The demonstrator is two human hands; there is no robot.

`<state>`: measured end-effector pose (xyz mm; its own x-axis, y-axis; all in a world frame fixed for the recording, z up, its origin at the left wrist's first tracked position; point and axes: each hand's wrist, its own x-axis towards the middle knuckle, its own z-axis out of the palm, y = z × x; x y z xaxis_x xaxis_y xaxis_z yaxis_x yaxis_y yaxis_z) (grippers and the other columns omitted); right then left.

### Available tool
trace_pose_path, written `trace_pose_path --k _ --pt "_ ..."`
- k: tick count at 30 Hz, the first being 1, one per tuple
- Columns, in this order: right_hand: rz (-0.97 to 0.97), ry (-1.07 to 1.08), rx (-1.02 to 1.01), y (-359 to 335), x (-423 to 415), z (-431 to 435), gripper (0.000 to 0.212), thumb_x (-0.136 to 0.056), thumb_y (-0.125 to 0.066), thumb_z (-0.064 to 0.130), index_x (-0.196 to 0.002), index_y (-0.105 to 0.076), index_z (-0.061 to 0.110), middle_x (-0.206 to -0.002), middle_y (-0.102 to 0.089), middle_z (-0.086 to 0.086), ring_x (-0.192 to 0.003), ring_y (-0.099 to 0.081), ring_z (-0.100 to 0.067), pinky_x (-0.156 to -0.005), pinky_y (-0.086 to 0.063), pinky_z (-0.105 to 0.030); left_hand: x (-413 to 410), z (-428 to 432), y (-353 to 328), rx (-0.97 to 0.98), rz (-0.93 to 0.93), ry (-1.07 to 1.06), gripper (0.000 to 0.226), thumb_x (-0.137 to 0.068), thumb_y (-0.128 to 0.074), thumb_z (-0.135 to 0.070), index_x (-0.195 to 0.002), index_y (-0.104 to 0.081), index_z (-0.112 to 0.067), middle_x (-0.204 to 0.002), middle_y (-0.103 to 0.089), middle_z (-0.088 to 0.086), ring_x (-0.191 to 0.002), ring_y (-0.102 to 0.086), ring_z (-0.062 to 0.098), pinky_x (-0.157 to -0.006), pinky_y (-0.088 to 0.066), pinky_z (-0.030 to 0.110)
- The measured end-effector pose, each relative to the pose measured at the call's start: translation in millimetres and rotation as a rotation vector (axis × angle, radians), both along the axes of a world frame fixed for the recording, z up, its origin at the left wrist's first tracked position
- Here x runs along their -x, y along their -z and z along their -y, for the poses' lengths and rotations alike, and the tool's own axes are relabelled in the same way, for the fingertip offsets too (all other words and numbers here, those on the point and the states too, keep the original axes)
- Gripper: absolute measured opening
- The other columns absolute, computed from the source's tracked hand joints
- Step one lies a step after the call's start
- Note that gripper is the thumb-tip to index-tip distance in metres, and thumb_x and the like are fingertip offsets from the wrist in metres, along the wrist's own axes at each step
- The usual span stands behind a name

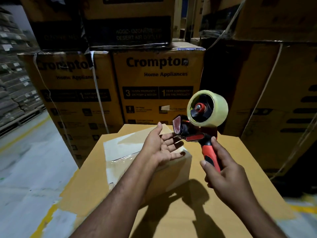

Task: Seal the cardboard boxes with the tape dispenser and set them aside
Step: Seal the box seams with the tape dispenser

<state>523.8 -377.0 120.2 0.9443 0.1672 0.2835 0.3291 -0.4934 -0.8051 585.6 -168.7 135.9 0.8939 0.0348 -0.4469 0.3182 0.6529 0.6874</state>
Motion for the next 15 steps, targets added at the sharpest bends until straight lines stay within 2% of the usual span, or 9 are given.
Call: trace_pose_path --k 3,5,8,10,12,14,15 --pt "0.040 -0.063 0.084 1 -18 15 0.077 -0.093 -0.065 0.037 -0.152 -0.018 0.053 -0.124 -0.062 -0.001 -0.093 -0.067 -0.017 -0.077 -0.060 -0.031 -14 12 0 0.001 -0.070 -0.094 0.052 -0.097 -0.058 -0.054 -0.097 -0.066 -0.003 -0.109 -0.074 0.019 -0.104 -0.069 0.035 -0.085 -0.053 0.059" --pt "0.081 -0.111 0.145 3 -27 21 0.076 -0.094 -0.064 0.037 -0.150 -0.015 0.054 -0.129 -0.062 -0.001 -0.097 -0.062 -0.012 -0.078 -0.054 -0.025 -21 16 0 -0.031 -0.094 -0.107 0.032 -0.095 -0.068 -0.036 -0.092 -0.066 -0.004 -0.096 -0.076 0.016 -0.094 -0.071 0.032 -0.080 -0.055 0.053" --pt "0.107 -0.166 0.170 5 -37 25 0.077 -0.094 -0.064 0.035 -0.149 -0.014 0.054 -0.139 -0.056 0.001 -0.109 -0.054 -0.010 -0.088 -0.053 -0.027 -33 12 2 -0.135 -0.121 -0.100 0.012 -0.092 -0.066 -0.017 -0.092 -0.068 -0.005 -0.089 -0.075 0.015 -0.092 -0.073 0.029 -0.082 -0.058 0.050" --pt "0.126 -0.184 0.174 6 -44 25 0.078 -0.093 -0.065 0.033 -0.147 -0.013 0.055 -0.141 -0.054 0.004 -0.116 -0.055 -0.014 -0.093 -0.052 -0.030 -41 7 1 -0.251 -0.135 -0.064 0.011 -0.094 -0.060 -0.012 -0.090 -0.068 -0.006 -0.086 -0.075 0.012 -0.087 -0.073 0.025 -0.080 -0.060 0.047" --pt "0.138 -0.192 0.170 7 -50 23 0.078 -0.093 -0.065 0.032 -0.147 -0.013 0.055 -0.143 -0.051 0.006 -0.122 -0.054 -0.016 -0.095 -0.051 -0.031 -51 0 -1 -0.337 -0.134 -0.023 0.018 -0.096 -0.054 -0.008 -0.084 -0.067 -0.006 -0.082 -0.073 0.011 -0.074 -0.073 0.020 -0.083 -0.060 0.045" --pt "0.138 -0.187 0.163 9 -57 19 0.079 -0.093 -0.065 0.032 -0.147 -0.013 0.054 -0.145 -0.049 0.006 -0.123 -0.054 -0.019 -0.095 -0.052 -0.032 -59 -6 -5 -0.336 -0.124 -0.014 0.025 -0.097 -0.047 -0.004 -0.084 -0.068 -0.004 -0.084 -0.073 0.014 -0.064 -0.073 0.021 -0.086 -0.059 0.047" --pt "0.134 -0.182 0.159 11 -60 16 0.079 -0.093 -0.065 0.032 -0.148 -0.013 0.054 -0.145 -0.049 0.004 -0.122 -0.055 -0.019 -0.094 -0.053 -0.032 -64 -9 -6 -0.310 -0.116 -0.017 0.027 -0.098 -0.043 -0.002 -0.087 -0.068 -0.001 -0.087 -0.074 0.017 -0.065 -0.074 0.023 -0.084 -0.060 0.048"
